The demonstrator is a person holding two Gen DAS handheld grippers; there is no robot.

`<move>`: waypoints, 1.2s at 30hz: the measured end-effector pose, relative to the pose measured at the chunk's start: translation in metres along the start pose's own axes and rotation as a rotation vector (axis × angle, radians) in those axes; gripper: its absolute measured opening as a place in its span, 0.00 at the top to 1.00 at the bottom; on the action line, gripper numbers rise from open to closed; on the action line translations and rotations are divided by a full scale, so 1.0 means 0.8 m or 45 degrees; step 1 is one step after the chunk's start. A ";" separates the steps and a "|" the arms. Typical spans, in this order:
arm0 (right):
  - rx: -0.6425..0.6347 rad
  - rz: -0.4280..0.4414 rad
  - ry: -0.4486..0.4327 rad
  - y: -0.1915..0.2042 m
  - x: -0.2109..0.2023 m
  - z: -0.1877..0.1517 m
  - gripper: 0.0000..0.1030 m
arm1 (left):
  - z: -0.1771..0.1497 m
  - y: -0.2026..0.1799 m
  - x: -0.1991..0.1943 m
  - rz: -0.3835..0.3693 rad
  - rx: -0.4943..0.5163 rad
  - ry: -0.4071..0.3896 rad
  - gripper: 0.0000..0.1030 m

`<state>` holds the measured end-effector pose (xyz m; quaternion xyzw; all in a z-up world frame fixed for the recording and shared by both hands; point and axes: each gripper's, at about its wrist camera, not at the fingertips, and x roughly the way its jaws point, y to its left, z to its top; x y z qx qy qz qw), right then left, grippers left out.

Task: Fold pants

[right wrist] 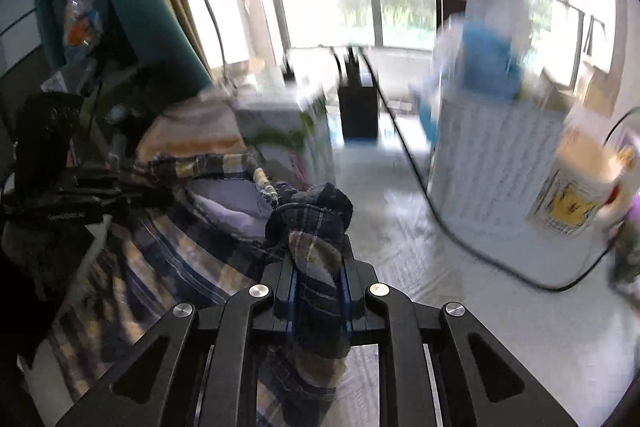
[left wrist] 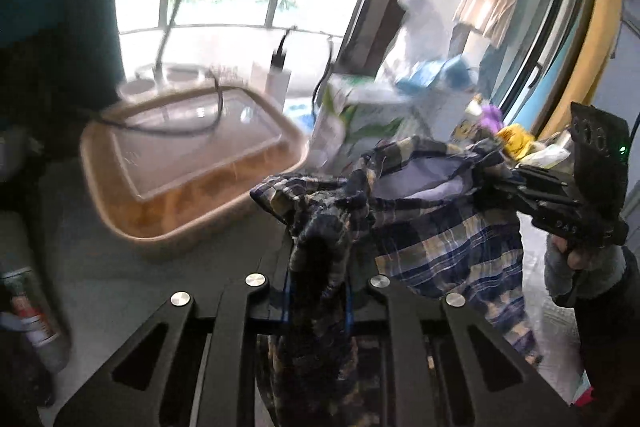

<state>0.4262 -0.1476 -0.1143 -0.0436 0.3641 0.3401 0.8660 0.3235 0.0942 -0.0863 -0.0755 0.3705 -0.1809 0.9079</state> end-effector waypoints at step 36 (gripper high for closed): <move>-0.350 0.101 -0.654 0.316 -0.339 -0.011 0.84 | -0.122 -0.080 -0.436 0.392 0.143 -0.567 0.84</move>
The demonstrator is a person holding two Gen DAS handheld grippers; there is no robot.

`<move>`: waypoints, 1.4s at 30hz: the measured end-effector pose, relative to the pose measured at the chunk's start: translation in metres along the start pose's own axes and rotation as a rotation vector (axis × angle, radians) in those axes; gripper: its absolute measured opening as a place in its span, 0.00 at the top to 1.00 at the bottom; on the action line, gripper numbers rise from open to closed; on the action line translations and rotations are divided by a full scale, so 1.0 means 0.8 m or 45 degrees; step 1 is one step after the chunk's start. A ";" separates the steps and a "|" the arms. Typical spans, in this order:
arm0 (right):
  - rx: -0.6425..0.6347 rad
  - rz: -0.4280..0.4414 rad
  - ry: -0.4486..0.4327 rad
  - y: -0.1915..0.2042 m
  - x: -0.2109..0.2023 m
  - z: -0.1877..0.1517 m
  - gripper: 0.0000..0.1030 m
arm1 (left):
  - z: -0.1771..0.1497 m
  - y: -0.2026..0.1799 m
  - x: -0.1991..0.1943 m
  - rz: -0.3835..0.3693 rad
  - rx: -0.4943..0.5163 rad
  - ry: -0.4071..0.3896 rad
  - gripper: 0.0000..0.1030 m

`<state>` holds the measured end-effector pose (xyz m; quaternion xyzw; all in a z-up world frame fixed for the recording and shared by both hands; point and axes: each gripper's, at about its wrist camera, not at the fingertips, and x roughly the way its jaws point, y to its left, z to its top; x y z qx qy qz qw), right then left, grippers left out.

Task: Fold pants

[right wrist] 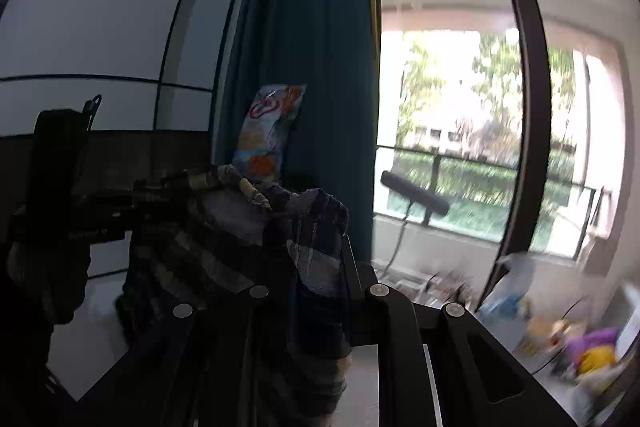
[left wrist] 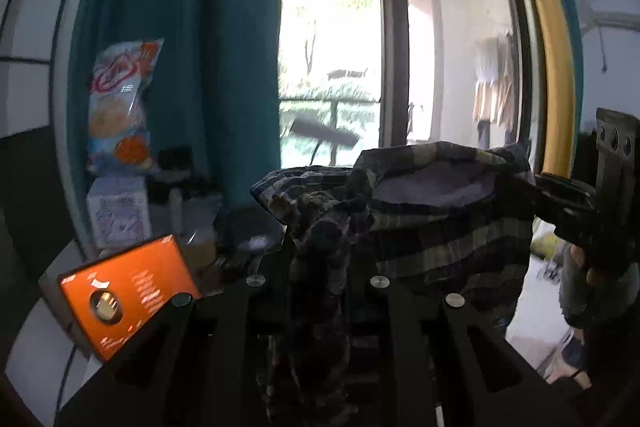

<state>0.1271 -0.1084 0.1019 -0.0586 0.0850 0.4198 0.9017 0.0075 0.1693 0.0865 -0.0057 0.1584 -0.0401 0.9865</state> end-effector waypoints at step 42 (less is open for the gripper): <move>0.126 0.151 0.774 -0.063 0.344 -0.216 0.72 | -0.156 0.125 0.279 -0.093 -0.206 0.702 0.50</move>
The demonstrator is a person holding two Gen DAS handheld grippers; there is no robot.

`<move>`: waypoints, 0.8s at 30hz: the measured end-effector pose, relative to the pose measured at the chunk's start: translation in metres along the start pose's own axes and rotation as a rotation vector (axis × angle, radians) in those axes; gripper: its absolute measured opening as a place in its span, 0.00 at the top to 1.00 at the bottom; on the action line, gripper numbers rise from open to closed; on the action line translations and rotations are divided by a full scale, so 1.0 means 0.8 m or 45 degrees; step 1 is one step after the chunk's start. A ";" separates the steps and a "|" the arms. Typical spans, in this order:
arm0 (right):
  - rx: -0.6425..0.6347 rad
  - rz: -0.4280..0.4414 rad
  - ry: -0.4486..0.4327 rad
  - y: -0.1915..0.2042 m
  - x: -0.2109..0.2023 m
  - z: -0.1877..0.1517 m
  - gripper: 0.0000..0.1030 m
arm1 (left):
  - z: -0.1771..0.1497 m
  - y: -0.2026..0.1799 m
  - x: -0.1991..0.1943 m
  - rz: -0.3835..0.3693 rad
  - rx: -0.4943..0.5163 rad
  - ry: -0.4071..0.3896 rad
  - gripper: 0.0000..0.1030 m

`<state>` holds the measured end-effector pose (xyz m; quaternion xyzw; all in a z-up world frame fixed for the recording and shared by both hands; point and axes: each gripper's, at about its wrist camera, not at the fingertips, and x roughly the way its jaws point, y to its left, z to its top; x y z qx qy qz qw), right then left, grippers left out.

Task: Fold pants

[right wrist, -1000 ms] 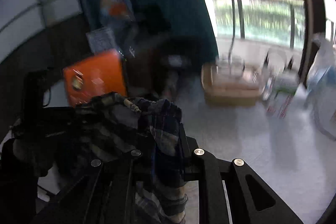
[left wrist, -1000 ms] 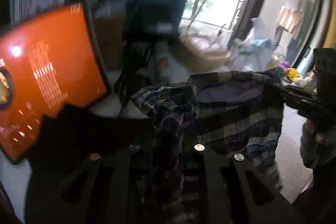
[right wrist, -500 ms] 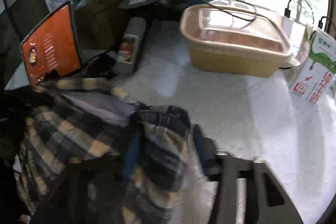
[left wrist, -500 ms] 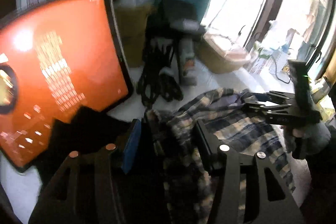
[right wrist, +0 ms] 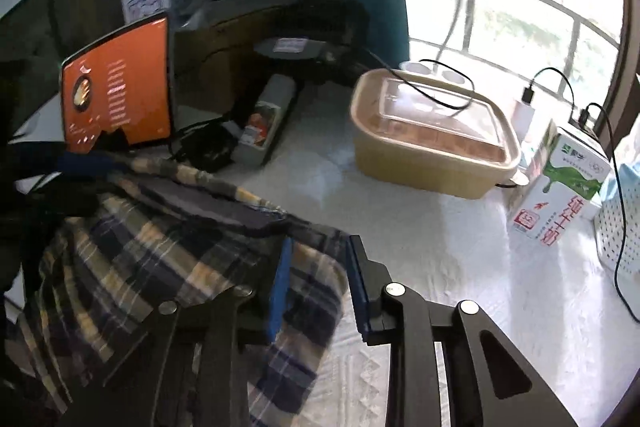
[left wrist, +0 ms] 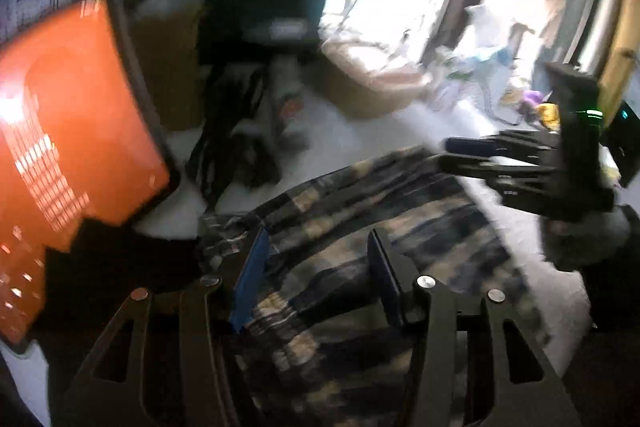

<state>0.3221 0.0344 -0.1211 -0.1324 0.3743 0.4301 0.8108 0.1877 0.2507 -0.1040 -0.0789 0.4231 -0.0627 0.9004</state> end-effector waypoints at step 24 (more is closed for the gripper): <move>0.111 -0.058 0.022 -0.018 -0.035 -0.029 0.71 | -0.006 -0.032 -0.078 0.163 -0.006 -0.226 0.47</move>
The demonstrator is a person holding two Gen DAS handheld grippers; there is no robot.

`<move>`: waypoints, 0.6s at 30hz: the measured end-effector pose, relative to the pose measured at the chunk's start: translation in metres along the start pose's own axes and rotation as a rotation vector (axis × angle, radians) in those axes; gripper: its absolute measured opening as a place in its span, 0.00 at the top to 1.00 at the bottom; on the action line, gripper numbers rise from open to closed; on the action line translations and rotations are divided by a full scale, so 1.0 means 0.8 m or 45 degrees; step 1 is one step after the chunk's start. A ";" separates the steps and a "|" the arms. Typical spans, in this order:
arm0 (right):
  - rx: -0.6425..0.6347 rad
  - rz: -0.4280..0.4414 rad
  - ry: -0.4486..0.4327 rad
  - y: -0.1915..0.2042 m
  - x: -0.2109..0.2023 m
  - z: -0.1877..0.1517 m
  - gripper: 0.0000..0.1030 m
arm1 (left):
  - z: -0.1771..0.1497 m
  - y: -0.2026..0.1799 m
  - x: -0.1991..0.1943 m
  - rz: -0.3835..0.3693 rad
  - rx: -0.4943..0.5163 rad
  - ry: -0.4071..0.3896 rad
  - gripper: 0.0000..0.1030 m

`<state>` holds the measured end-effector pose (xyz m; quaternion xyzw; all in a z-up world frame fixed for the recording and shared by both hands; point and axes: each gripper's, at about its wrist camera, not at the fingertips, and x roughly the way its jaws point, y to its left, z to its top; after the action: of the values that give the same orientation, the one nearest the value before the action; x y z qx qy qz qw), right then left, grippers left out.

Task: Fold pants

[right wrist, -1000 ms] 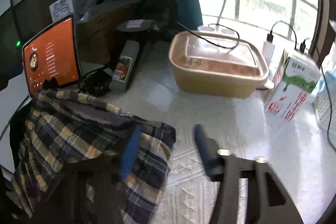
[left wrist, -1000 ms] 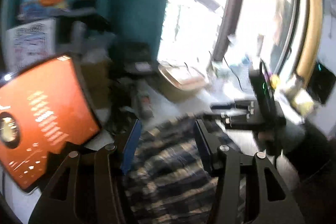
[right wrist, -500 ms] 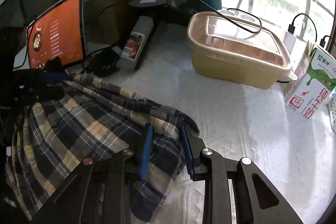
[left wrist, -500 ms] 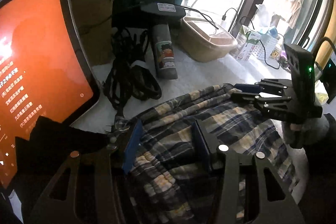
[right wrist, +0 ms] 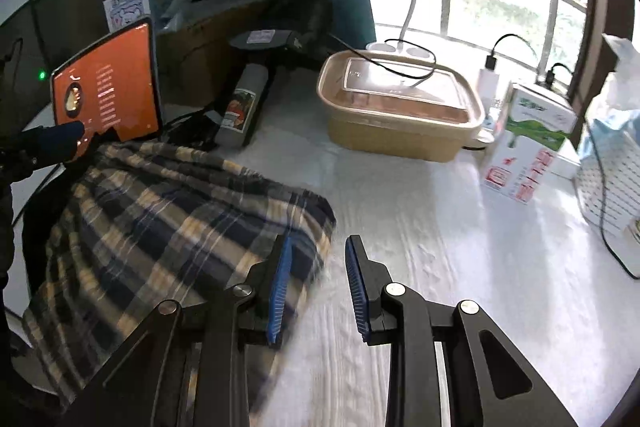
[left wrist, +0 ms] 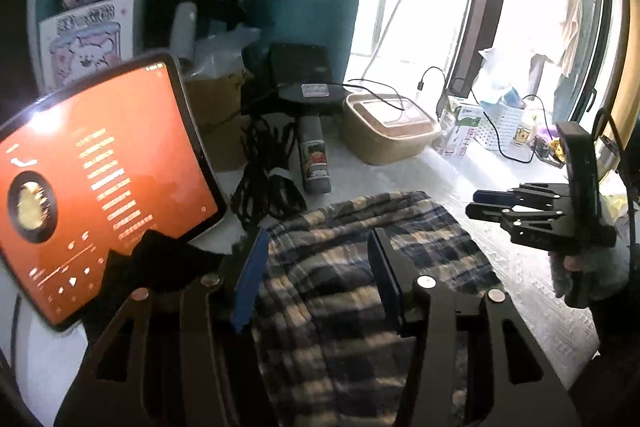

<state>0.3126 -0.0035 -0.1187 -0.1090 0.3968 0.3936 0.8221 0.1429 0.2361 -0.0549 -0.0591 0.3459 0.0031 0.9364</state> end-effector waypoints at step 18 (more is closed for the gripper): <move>-0.008 -0.085 -0.138 0.013 -0.143 -0.073 0.71 | -0.065 -0.087 -0.067 0.045 -0.099 -0.159 0.39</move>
<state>0.2292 -0.0896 -0.0716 -0.1034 0.3465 0.3726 0.8546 0.0713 0.1631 -0.0517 -0.0892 0.2874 0.0368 0.9530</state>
